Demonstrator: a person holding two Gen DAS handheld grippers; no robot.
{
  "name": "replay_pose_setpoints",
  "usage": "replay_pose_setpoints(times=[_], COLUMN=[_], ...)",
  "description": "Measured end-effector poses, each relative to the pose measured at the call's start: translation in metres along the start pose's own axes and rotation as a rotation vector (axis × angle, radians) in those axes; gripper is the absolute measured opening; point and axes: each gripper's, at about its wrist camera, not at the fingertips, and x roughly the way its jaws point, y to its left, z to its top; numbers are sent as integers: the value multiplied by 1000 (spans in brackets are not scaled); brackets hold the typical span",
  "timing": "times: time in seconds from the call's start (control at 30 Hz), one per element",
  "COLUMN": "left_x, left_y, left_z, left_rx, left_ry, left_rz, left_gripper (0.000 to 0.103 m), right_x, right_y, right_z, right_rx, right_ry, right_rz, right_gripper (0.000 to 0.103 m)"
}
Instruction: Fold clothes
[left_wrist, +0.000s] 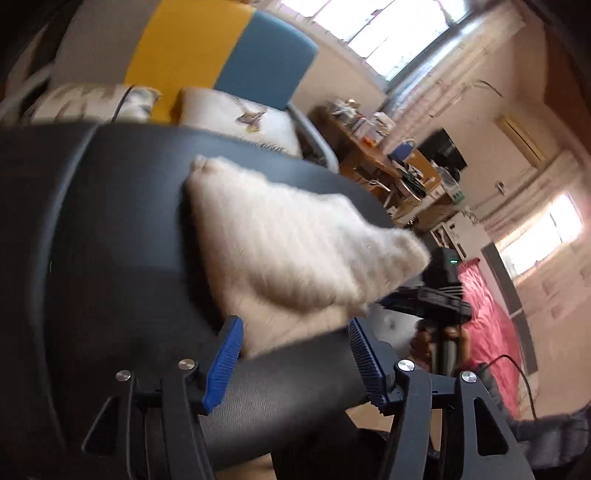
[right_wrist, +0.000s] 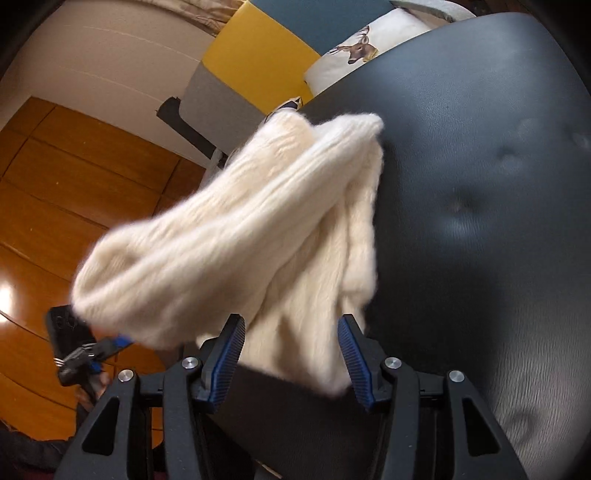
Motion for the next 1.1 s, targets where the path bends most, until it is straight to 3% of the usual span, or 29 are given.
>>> replay_pose_setpoints(times=[0.1,0.2,0.37,0.47,0.6,0.73,0.8,0.87,0.93,0.97,1.0,1.1], left_x=[8,23,58,79,94,106,111,113,113,113,110,104], left_y=[-18,-43,-55,-55,-51,-45,-42,-40,-38,-37,-36,-37], left_z=[-21,-36,-43,-36,-33,-36,-37,-37,-36,-34,-33,-34], left_rx=[169,360,558,571,600,620,607,600,609,604,601,643], left_ry=[-47,-75,-64,-39,-15,14,26,31,34,35,31,22], left_rz=[71,93,125,132,151,177,180,187,202,204,203,217], left_gripper=[61,63,63,63,63,63,62,53,29,21,13,10], right_x=[-9,-24,-66,-86,-83,-43,-26,-10,8,8,6,2], right_y=[11,28,74,107,141,164,171,170,168,167,165,162], right_z=[-15,-25,-26,-21,0,26,34,30,26,26,25,23], right_rx=[-27,-72,-215,-326,-455,-559,-585,-610,-649,-649,-645,-635], right_ry=[-12,-34,-103,-112,-52,107,180,237,277,276,272,260], right_rz=[-19,-32,-71,-61,-85,-182,-190,-193,-223,-223,-221,-214], right_gripper=[53,53,54,64,65,65,65,65,52,19,8,6])
